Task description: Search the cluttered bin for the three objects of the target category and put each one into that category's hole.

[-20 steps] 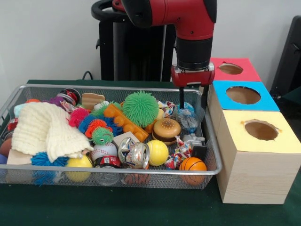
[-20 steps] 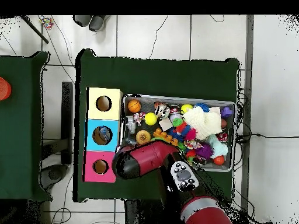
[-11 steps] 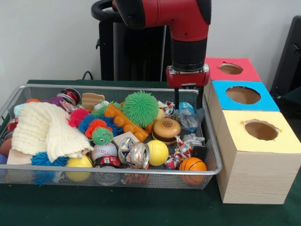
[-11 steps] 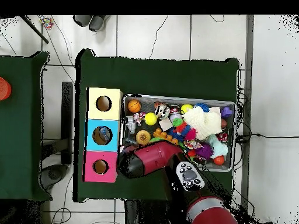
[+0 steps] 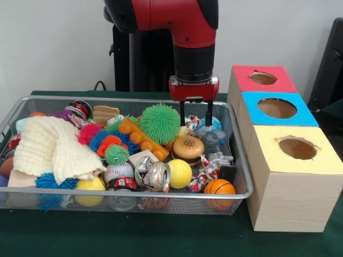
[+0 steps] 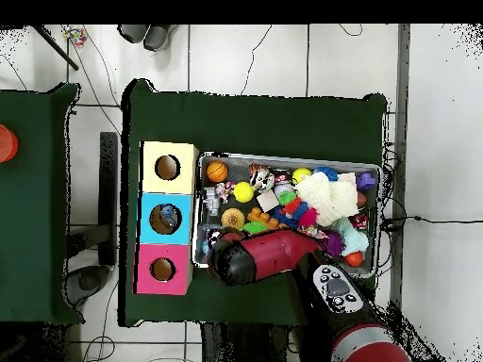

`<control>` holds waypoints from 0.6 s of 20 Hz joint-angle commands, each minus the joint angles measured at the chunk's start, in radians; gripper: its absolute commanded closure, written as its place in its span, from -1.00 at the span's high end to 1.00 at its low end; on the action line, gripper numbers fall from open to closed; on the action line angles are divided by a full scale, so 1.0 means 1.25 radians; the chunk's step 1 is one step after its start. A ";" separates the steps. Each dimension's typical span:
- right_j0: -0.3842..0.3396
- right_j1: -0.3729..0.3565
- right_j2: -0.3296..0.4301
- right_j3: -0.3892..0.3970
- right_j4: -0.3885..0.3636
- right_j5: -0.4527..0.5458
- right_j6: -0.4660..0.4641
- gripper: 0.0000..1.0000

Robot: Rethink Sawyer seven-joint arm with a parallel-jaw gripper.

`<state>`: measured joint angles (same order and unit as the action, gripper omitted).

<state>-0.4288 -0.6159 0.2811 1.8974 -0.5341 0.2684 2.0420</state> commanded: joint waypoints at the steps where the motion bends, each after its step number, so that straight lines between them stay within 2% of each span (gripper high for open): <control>1: 0.002 0.020 0.048 -0.093 -0.019 0.097 -0.066 1.00; 6: 0.052 0.046 0.023 -0.138 -0.009 0.100 -0.025 1.00; 12: 0.104 0.071 -0.011 -0.157 -0.004 0.069 0.025 1.00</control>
<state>-0.3420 -0.5858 0.2801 1.8180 -0.5343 0.2816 2.0420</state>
